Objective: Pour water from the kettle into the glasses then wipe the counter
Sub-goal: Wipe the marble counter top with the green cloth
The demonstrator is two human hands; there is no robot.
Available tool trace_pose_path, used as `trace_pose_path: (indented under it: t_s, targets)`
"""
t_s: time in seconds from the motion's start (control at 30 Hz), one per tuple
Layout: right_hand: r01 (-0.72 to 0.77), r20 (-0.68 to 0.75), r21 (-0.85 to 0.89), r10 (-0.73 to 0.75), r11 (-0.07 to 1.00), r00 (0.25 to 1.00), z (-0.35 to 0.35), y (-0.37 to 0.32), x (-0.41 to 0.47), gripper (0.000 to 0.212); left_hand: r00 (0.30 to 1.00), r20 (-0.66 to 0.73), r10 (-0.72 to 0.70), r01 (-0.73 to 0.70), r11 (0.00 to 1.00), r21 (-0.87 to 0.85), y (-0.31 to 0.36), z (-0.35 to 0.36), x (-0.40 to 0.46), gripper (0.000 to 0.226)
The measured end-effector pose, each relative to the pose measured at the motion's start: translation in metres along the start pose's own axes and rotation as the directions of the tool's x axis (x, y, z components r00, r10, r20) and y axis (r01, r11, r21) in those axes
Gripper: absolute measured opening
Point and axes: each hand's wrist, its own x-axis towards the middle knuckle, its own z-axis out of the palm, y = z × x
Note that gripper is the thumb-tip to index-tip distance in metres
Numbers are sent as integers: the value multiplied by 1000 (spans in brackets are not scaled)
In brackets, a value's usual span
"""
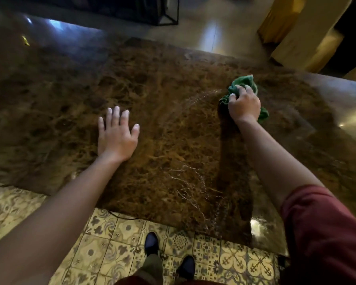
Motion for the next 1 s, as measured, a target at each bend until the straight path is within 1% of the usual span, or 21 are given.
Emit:
trace_pose_path:
  t_s: [0.07, 0.13, 0.2, 0.27, 0.33, 0.37, 0.4, 0.47, 0.53, 0.63, 0.67, 0.73, 0.8, 0.83, 0.87, 0.9, 0.93, 1.0]
  targets:
    - [121, 60, 39, -123, 992, 991, 7, -22, 0, 51, 1000, -1, 2, -2, 1000, 5, 0, 0, 1, 67]
    - [301, 117, 96, -311, 949, 943, 12, -42, -19, 45, 1000, -7, 5, -5, 1000, 1, 0, 1, 1, 67]
    - [466, 138, 175, -490, 867, 861, 14, -55, -51, 38, 1000, -8, 10, -10, 1000, -5, -1, 0, 1, 67]
    - [585, 168, 246, -628, 773, 760, 14, -58, -91, 35, 1000, -2, 14, -14, 1000, -20, -1, -1, 1, 65]
    - [663, 211, 298, -725, 687, 656, 11, -54, -135, 33, 1000, -5, 15, -15, 999, -35, -1, -2, 2, 63]
    - [682, 228, 321, -753, 657, 618, 9, -49, -156, 33, 1000, -11, 15, -15, 999, -37, 0, -2, 2, 61]
    - [690, 240, 345, -770, 637, 591, 7, -42, -177, 33, 1000, -18, 13, -14, 999, -39, 0, -2, 2, 61]
    - [692, 237, 373, -784, 618, 573, 3, -28, -217, 32, 999, -32, 11, -12, 999, -42, 0, -1, 1, 60]
    - [693, 210, 364, -779, 623, 590, -1, -14, -249, 32, 999, -50, 16, -18, 998, -54, 0, -1, 0, 60]
    - [641, 184, 379, -733, 667, 654, -10, -3, -269, 33, 996, -81, 25, -31, 996, -82, 1, -2, -3, 59]
    - [595, 175, 416, -703, 687, 689, -16, 0, -270, 33, 995, -94, 31, -40, 995, -89, 1, -3, -4, 57]
    - [445, 159, 521, -596, 728, 787, -33, 4, -268, 32, 991, -125, 52, -66, 992, -106, 1, -6, -8, 50]
    - [285, 135, 598, -444, 750, 886, -57, 12, -264, 31, 976, -180, 120, -145, 980, -136, 8, -13, -16, 42]
    - [221, 122, 623, -372, 751, 920, -69, 16, -262, 29, 963, -207, 174, -212, 960, -183, 18, -20, -22, 41]
    - [167, 111, 654, -313, 738, 943, -79, 19, -258, 27, 948, -215, 236, -290, 919, -269, 33, -29, -31, 41]
    - [121, 109, 694, -269, 710, 957, -89, 22, -256, 24, 936, -181, 300, -348, 854, -386, 51, -41, -43, 40]
    - [84, 108, 733, -238, 675, 965, -97, 23, -254, 22, 925, -107, 364, -365, 775, -516, 73, -55, -58, 38]
    - [21, 102, 801, -172, 598, 980, -112, 22, -252, 22, 865, 64, 498, -299, 612, -732, 112, -78, -89, 38]
